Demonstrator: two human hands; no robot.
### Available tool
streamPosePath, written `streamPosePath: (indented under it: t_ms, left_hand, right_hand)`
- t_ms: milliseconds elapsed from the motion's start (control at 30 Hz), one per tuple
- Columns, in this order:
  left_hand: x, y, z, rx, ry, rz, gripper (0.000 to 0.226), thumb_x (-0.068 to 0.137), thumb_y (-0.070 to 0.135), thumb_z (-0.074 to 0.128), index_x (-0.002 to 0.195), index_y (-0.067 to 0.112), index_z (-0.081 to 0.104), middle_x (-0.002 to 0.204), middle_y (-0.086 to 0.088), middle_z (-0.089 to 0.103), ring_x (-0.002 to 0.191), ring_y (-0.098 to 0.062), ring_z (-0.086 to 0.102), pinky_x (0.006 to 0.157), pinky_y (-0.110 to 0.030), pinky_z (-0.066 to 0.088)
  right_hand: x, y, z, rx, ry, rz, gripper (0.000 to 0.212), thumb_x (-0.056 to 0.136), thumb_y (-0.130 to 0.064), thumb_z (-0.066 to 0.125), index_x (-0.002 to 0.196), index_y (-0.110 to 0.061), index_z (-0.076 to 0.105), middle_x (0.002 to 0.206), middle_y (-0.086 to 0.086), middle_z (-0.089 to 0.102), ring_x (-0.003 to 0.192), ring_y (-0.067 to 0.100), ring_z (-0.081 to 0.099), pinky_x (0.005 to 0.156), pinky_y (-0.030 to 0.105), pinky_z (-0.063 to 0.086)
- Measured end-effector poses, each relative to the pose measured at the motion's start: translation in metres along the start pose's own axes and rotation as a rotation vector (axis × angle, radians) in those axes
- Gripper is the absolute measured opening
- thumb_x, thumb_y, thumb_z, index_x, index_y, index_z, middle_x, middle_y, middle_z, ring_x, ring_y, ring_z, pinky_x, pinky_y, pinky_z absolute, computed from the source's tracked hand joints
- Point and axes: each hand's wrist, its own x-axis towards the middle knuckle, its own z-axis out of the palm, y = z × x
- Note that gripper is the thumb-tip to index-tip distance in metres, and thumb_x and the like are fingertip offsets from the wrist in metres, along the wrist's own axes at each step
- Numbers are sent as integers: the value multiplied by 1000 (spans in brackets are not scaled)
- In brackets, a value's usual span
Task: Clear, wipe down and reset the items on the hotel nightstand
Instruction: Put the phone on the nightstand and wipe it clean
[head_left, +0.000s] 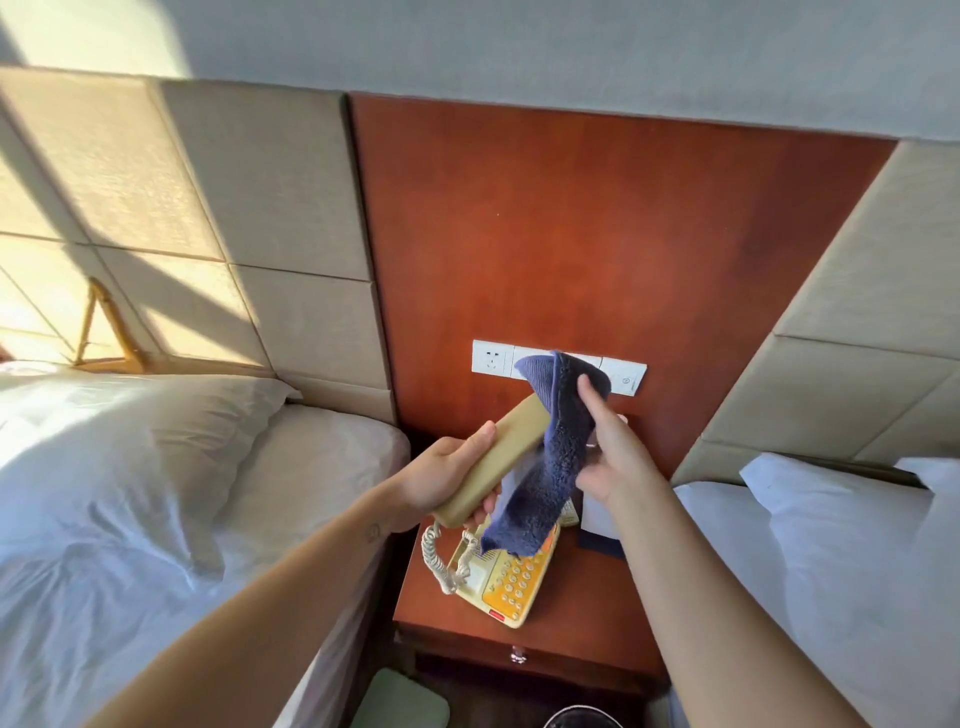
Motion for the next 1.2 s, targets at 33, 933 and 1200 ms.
streamPosePath:
  t_ms: [33, 933, 1200]
  left_hand:
    - [0, -2, 1, 8, 0, -3, 67, 97, 57, 33, 68, 2, 57, 56, -11, 61, 45, -21, 54, 44, -25, 45]
    - [21, -6, 33, -372, 375, 229, 27, 92, 57, 46, 100, 36, 61, 120, -14, 57, 114, -27, 59, 94, -50, 50]
    - [27, 7, 42, -900, 530, 21, 42, 106, 16, 24, 142, 0, 39, 139, -17, 48, 139, -25, 36, 111, -33, 30]
  right_hand:
    - [0, 2, -2, 11, 20, -7, 32, 89, -41, 66, 80, -10, 62, 54, 5, 64, 44, 16, 62, 45, 22, 50]
    - [-20, 40, 37, -420, -82, -310, 18, 92, -29, 65, 99, -13, 67, 101, 12, 73, 92, 24, 71, 84, 38, 58]
    - [-30, 53, 6, -570, -299, -115, 28, 90, -12, 65, 118, -10, 64, 112, 12, 71, 102, 26, 68, 92, 37, 53]
